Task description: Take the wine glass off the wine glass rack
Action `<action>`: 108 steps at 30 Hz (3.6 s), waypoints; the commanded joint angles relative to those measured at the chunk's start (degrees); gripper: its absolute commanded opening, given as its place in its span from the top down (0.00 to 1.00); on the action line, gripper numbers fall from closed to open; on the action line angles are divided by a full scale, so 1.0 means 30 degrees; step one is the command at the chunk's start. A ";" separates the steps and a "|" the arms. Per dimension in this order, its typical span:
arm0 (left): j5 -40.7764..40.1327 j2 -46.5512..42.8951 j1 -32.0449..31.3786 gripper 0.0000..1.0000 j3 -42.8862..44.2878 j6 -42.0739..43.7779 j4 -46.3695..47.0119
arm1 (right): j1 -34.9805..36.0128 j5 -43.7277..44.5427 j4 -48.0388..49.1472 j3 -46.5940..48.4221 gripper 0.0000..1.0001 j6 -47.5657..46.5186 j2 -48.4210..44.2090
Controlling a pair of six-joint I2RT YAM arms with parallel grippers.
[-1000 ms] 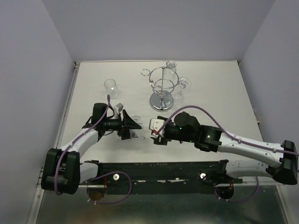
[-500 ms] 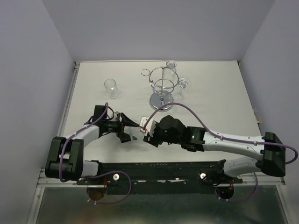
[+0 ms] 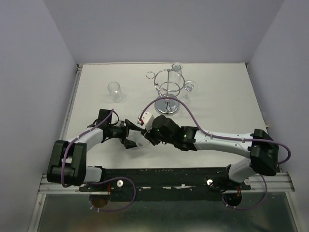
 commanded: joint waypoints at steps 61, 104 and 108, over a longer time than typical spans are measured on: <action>-0.7803 -1.0944 0.2275 0.01 0.8192 2.3291 -1.0238 | -0.2779 -0.2744 -1.0530 0.2331 0.94 -1.0380 0.0481; -1.2339 0.1087 -0.9852 0.40 1.5163 3.4810 -1.2582 | -1.4405 0.2385 -1.0622 0.2598 0.17 -0.6220 -0.9741; -1.2838 0.2582 -1.0351 0.43 1.5897 3.4135 -1.1441 | -1.4790 0.2208 -0.9478 0.2071 0.17 -0.6512 -1.0120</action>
